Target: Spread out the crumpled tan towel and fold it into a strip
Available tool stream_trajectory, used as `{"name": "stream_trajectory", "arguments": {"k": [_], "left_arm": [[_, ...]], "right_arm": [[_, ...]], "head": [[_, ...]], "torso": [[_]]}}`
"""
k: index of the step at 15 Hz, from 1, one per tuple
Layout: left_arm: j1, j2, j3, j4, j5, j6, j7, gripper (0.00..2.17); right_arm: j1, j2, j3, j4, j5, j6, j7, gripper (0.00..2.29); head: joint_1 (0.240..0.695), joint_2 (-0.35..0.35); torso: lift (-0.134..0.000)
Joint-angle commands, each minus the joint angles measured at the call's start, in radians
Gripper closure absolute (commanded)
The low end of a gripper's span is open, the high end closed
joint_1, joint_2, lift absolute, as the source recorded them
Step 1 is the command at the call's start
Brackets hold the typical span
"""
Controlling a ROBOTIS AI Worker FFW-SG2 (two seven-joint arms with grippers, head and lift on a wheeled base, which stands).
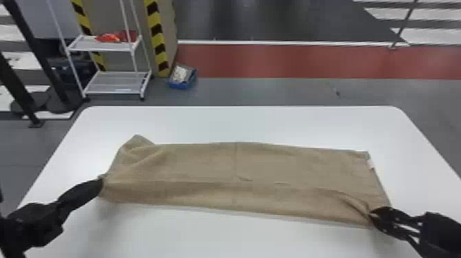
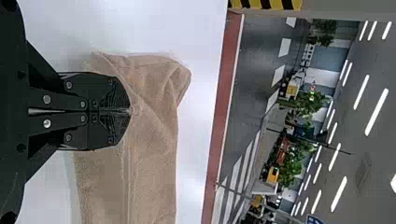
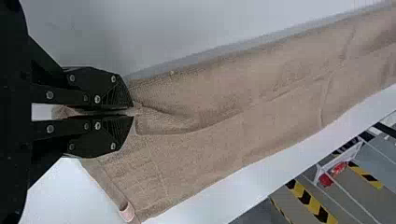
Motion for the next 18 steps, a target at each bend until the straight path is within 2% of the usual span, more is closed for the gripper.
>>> {"name": "stream_trajectory", "arguments": {"k": [1, 2, 3, 4, 5, 6, 7, 8, 9, 12, 15, 16, 18], "left_arm": [[0.000, 0.007, 0.017, 0.012, -0.006, -0.025, 0.002, 2.00], [0.000, 0.009, 0.025, 0.012, -0.009, -0.025, 0.002, 1.82], [0.000, 0.009, 0.032, 0.014, -0.009, -0.038, 0.000, 1.12], [0.000, 0.011, 0.032, 0.014, -0.011, -0.038, -0.001, 0.14], [0.000, 0.011, 0.034, 0.017, -0.012, -0.038, 0.000, 0.00], [0.000, 0.011, 0.034, 0.021, -0.014, -0.041, 0.000, 0.00], [0.000, 0.009, 0.032, 0.024, -0.014, -0.041, 0.002, 0.02], [0.000, 0.011, 0.032, 0.026, -0.014, -0.041, 0.002, 0.03], [0.000, 0.011, 0.032, 0.026, -0.015, -0.041, 0.002, 0.03], [0.000, 0.009, 0.032, 0.020, -0.023, -0.041, -0.003, 0.04], [0.007, 0.009, 0.032, 0.014, -0.023, -0.041, -0.006, 0.04], [0.008, 0.009, 0.034, 0.012, -0.023, -0.041, -0.006, 0.04], [0.011, 0.011, 0.034, 0.009, -0.023, -0.041, -0.011, 0.04]], "right_arm": [[-0.003, -0.008, -0.008, 0.000, 0.020, -0.009, 0.001, 1.06], [-0.008, -0.011, -0.011, -0.001, 0.034, -0.009, 0.001, 1.06], [-0.011, -0.016, -0.009, -0.003, 0.046, -0.009, 0.001, 1.06], [-0.017, -0.020, -0.006, -0.003, 0.054, -0.009, 0.007, 1.05], [-0.017, -0.023, 0.000, -0.006, 0.069, -0.009, 0.009, 1.05], [-0.017, -0.025, 0.012, -0.010, 0.096, -0.006, 0.014, 0.92], [-0.014, -0.026, 0.019, -0.018, 0.111, -0.003, 0.014, 0.52], [-0.011, -0.031, 0.023, -0.027, 0.111, 0.010, 0.026, 0.33], [-0.008, -0.032, 0.022, -0.039, 0.106, 0.025, 0.037, 0.31], [-0.001, -0.035, 0.012, -0.070, 0.079, 0.043, 0.037, 0.31], [0.003, -0.035, 0.012, -0.099, 0.048, 0.080, 0.066, 0.31], [0.003, -0.032, 0.011, -0.104, 0.043, 0.092, 0.077, 0.38], [-0.001, -0.032, 0.005, -0.104, 0.043, 0.092, 0.126, 0.90]], "head": [[0.695, 0.004], [0.695, 0.009], [0.695, 0.013], [0.695, 0.016], [0.695, 0.017], [0.695, 0.019], [0.695, 0.021], [0.695, 0.023], [0.695, 0.028], [0.695, 0.032], [0.695, 0.033], [0.695, 0.035], [0.695, 0.040]], "torso": [[-0.124], [-0.124], [-0.124], [-0.124], [-0.124], [-0.124], [-0.124], [-0.124], [-0.124], [-0.124], [-0.124], [-0.124], [-0.124]]}}
